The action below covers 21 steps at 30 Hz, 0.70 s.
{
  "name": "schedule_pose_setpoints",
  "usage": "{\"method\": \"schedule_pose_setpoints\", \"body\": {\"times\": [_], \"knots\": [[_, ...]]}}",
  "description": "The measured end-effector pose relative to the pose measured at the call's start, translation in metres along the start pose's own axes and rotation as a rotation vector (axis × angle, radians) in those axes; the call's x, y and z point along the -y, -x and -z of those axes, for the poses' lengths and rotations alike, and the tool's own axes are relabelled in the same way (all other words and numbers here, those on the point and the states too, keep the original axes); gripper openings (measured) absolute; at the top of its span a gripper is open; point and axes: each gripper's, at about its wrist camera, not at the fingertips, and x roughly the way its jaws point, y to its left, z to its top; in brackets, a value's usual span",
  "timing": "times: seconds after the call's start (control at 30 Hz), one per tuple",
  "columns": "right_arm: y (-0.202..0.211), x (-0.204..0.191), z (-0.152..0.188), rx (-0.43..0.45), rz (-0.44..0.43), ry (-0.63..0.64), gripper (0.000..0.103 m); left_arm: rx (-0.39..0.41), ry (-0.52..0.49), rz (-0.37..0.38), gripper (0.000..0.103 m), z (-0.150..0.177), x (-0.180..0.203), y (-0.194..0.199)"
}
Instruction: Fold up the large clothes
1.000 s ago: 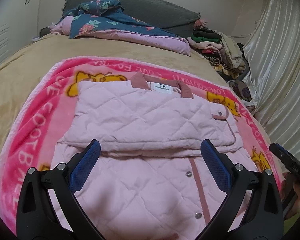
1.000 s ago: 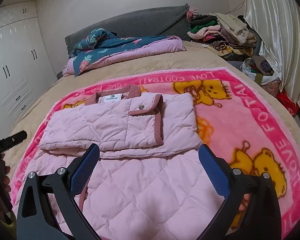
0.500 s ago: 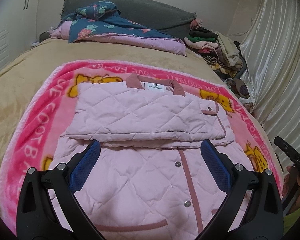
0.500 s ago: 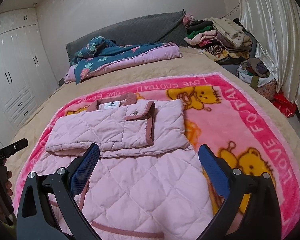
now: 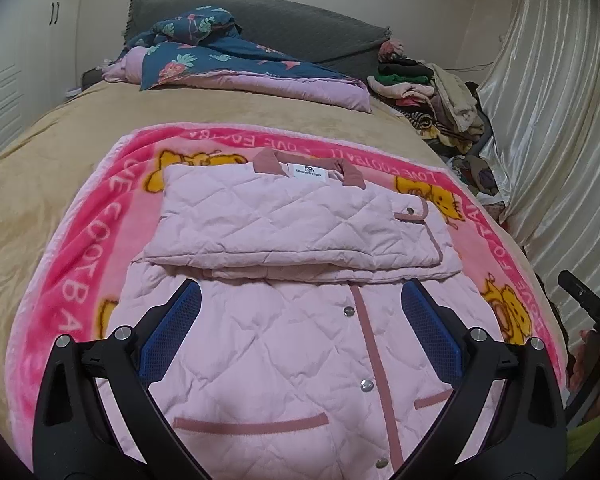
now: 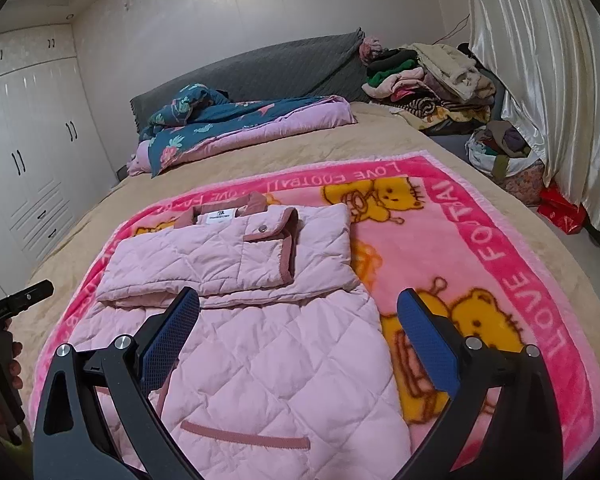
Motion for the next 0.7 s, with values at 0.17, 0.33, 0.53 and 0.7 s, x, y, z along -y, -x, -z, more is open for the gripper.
{"method": "schedule_pose_setpoints", "body": {"times": [0.17,0.33,0.53,0.7], "knots": [[0.009,0.003,0.002,0.008,0.008,0.0,0.099,0.004,-0.002,0.001,0.094,0.004,0.001,0.009],[0.015,0.004,0.005,0.009,0.009,0.001,0.099,0.003,-0.007,-0.005,0.094,0.008,0.0,0.015],[0.018,0.004,0.006,0.012,0.006,-0.001,0.099,0.002,-0.006,-0.008,0.094,0.012,-0.001,0.02],[0.018,0.004,0.006,0.012,0.009,-0.002,0.099,-0.001,-0.011,-0.006,0.094,0.015,0.0,0.023]]}}
